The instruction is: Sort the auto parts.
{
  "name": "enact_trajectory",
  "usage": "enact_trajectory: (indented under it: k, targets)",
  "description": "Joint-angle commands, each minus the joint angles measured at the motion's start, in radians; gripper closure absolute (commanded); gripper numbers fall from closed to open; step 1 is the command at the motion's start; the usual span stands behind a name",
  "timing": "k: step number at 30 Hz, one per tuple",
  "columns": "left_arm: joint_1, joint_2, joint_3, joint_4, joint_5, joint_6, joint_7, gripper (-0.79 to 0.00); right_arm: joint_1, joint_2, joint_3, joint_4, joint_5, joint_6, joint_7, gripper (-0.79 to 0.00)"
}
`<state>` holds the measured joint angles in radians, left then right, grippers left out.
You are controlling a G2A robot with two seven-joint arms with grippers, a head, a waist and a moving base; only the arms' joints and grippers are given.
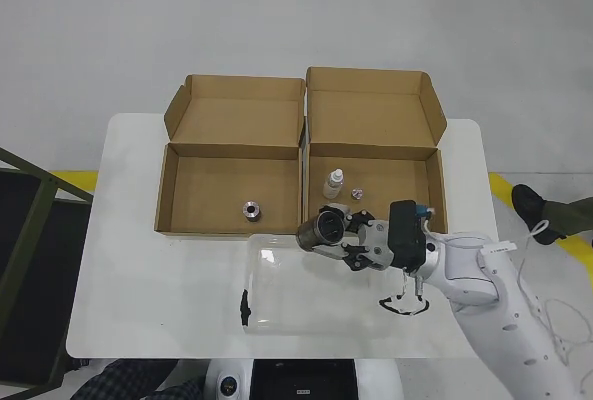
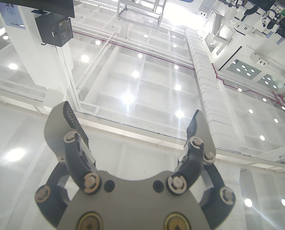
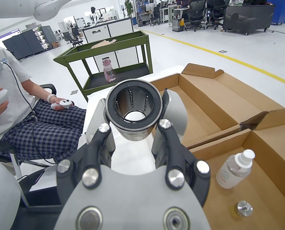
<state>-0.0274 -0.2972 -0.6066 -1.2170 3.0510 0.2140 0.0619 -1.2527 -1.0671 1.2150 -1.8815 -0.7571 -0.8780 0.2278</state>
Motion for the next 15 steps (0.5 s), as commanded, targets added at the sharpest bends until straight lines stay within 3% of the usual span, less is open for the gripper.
enact_trajectory:
  k: [1, 15]
  targets:
    - [0.000, 0.000, 0.000, 0.000, 0.000, 0.000, 0.000, -0.785, 0.002, 0.000, 0.000, -0.001, -0.002, 0.005, 0.002, 0.000]
    - [0.000, 0.000, 0.000, 0.000, 0.000, 0.000, 0.000, -0.785, 0.072, -0.017, -0.084, -0.044, -0.148, 0.151, 0.043, 0.000]
